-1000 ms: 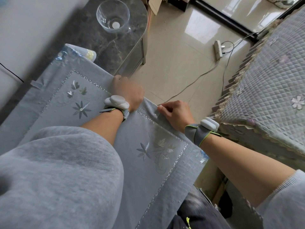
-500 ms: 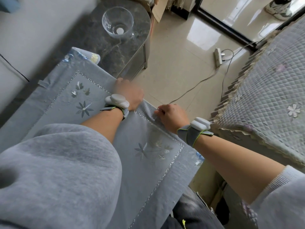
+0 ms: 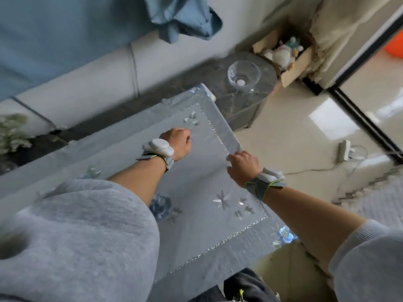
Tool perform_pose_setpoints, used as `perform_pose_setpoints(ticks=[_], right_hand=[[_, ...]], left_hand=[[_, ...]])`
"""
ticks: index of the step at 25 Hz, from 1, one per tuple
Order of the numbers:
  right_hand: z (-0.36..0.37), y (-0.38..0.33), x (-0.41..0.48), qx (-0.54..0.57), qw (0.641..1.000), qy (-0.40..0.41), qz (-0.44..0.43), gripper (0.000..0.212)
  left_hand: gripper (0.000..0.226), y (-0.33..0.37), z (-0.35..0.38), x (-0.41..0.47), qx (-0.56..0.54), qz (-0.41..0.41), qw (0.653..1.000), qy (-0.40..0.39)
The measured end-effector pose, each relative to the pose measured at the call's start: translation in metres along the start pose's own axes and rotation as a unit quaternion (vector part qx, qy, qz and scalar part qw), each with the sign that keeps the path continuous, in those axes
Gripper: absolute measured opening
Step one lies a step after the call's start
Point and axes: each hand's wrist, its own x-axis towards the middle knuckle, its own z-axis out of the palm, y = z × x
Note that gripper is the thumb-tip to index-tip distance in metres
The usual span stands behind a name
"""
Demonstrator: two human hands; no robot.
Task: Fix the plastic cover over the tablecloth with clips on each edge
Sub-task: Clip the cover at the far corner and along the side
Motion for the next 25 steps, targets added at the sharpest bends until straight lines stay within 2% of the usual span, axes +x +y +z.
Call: perform_pose_setpoints(ticks=[3,8,14,22,25], right_hand=[[-0.013,-0.04,0.0,-0.049,0.996,-0.019,-0.072,0.032],[-0.017,-0.108,-0.011,-0.132,0.979,-0.036,-0.154,0.032],[0.005,-0.189,-0.037,-0.146,0.96,-0.078,-0.226,0.032],[0.052,-0.279,-0.07,-0.152,0.962,-0.102,-0.204,0.032],[0.084,-0.324,-0.085,-0.129,0.964,-0.122,-0.198,0.032]], left_hand=[[0.019,-0.046,-0.013,-0.052,-0.023,-0.089,0.996,0.019],[0.016,-0.102,-0.016,-0.14,-0.067,-0.184,0.979,0.05],[0.016,-0.168,0.001,-0.238,-0.084,-0.288,0.953,0.041],[0.021,-0.262,0.033,-0.316,-0.095,-0.293,0.951,-0.019],[0.028,-0.307,0.051,-0.339,-0.077,-0.286,0.952,-0.072]])
